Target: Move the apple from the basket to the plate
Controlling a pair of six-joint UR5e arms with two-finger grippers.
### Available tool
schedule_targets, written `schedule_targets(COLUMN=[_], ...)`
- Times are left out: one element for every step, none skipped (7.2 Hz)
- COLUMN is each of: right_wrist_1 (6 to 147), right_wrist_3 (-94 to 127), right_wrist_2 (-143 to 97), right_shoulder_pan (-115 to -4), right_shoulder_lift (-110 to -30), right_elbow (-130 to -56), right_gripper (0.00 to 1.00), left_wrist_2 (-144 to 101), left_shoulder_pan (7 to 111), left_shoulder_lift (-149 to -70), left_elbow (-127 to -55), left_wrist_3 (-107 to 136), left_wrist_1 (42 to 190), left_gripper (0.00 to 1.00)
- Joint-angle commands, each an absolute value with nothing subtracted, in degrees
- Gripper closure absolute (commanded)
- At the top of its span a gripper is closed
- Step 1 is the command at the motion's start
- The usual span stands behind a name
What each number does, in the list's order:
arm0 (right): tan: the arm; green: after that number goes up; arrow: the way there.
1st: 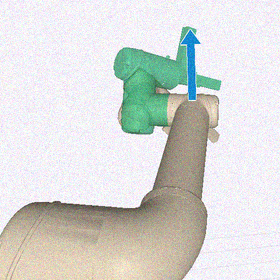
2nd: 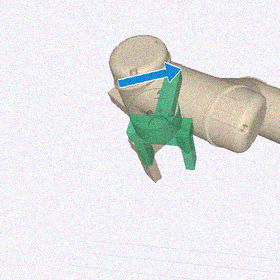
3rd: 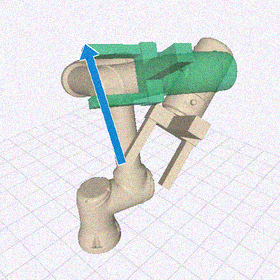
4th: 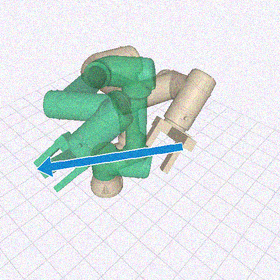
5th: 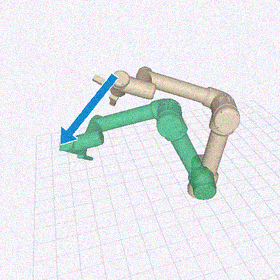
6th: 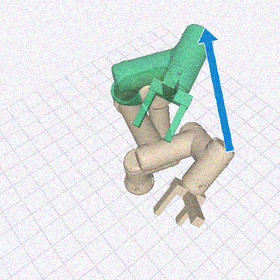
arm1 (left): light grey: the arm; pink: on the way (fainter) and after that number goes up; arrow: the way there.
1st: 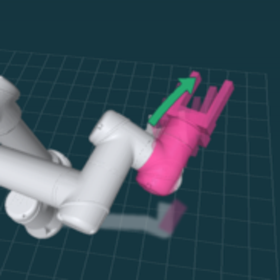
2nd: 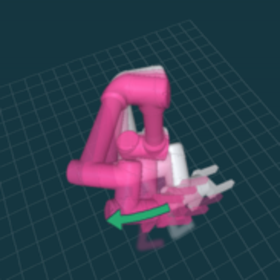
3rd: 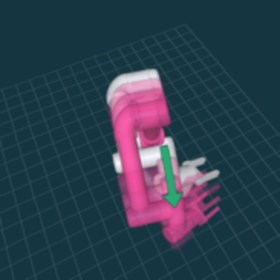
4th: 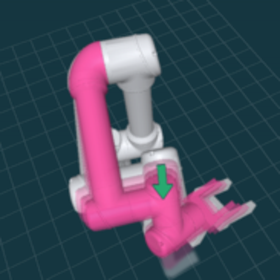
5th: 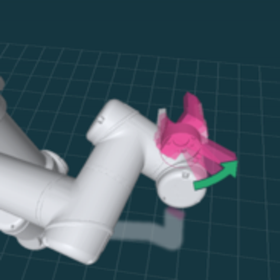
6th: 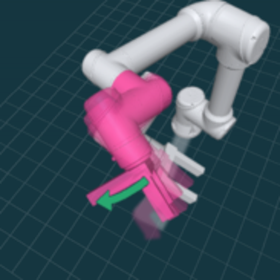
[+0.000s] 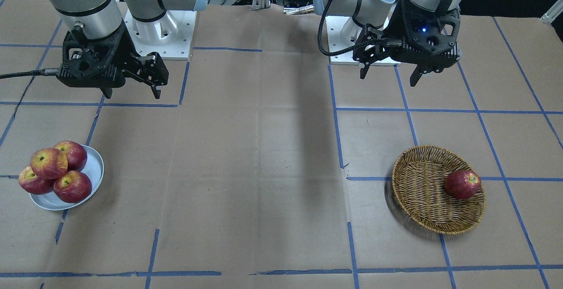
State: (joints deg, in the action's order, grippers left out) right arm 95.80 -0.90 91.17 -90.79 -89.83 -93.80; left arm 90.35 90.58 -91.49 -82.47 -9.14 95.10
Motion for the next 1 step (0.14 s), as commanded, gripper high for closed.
schedule_targets(right_wrist_1=[95.8], right_wrist_3=[-1.1], right_wrist_2=[91.0], right_shoulder_pan=[-90.7], right_shoulder_lift=[-89.8], right_elbow=[-93.9], right_gripper=[0.0], left_wrist_2=[90.4], left_shoulder_pan=[90.5], left_shoulder_lift=[-91.6], left_elbow=[-82.4], left_wrist_3=[-9.1], left_wrist_1=[95.1], left_gripper=[0.01])
